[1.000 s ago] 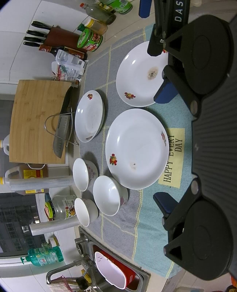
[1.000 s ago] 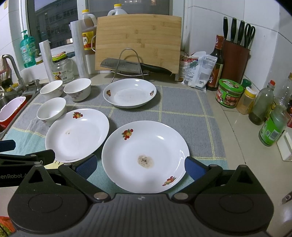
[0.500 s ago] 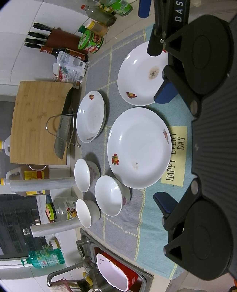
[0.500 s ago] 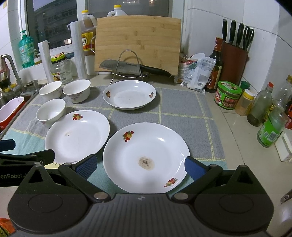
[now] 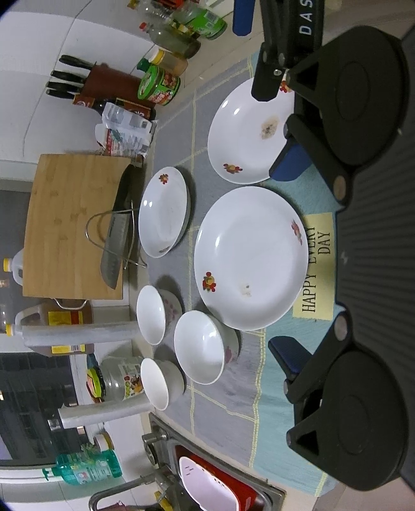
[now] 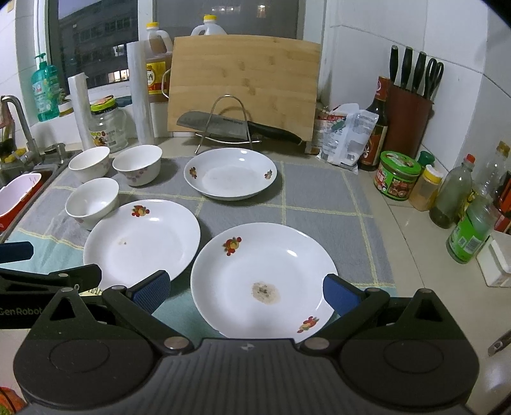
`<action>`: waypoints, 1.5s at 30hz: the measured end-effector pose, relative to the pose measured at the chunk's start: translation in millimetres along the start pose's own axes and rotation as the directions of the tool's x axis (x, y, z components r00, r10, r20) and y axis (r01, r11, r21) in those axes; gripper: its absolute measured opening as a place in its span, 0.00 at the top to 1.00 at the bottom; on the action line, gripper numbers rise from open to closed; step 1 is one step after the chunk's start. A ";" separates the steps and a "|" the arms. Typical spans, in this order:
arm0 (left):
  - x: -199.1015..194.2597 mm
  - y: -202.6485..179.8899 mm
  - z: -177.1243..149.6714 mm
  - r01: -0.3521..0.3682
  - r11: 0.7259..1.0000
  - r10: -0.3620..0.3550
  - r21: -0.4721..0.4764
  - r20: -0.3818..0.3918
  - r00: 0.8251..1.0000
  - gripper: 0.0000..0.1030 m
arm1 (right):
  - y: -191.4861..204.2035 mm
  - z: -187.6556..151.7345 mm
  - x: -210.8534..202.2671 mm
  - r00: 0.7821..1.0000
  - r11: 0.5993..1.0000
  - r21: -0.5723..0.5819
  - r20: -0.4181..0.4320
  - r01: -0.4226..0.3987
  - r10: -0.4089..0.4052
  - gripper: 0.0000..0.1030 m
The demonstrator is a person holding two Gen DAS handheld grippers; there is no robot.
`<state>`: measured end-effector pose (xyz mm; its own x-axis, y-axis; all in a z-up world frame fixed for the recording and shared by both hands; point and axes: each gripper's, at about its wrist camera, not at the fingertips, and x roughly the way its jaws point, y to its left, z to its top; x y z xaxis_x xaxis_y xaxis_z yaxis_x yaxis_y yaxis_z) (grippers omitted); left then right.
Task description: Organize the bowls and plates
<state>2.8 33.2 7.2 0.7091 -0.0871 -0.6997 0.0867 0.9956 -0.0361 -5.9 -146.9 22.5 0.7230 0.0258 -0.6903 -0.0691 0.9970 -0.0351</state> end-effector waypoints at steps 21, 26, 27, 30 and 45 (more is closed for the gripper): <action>16.8 -16.4 -37.4 0.252 0.945 -0.263 0.209 0.022 0.965 0.01 | -33.8 -16.5 5.8 0.999 0.999 0.042 0.017 0.026 -0.027 0.00; 28.9 -41.3 -46.7 0.298 0.919 -0.308 0.258 0.001 0.951 0.01 | -57.9 -18.3 17.6 0.999 0.998 0.059 0.005 0.034 -0.034 0.00; 32.5 -46.9 -47.6 0.303 0.915 -0.313 0.265 -0.004 0.950 0.01 | -62.5 -18.2 20.7 0.999 0.998 0.059 0.000 0.033 -0.033 0.00; 46.4 -64.0 -51.1 0.311 0.908 -0.317 0.280 -0.023 0.948 0.01 | -74.8 -17.4 30.3 1.000 0.998 0.053 -0.014 0.029 -0.028 0.00; 104.5 -107.7 -60.8 0.257 0.924 -0.242 0.282 -0.087 0.966 0.01 | -127.8 -15.5 84.4 0.995 0.997 0.039 -0.079 -0.063 0.066 0.00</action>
<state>24.9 -81.0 -105.4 0.6031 -0.3224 -0.7296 0.4598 0.8879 -0.0123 53.3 -273.3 -42.5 0.6606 0.0854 -0.7459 -0.0875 0.9955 0.0365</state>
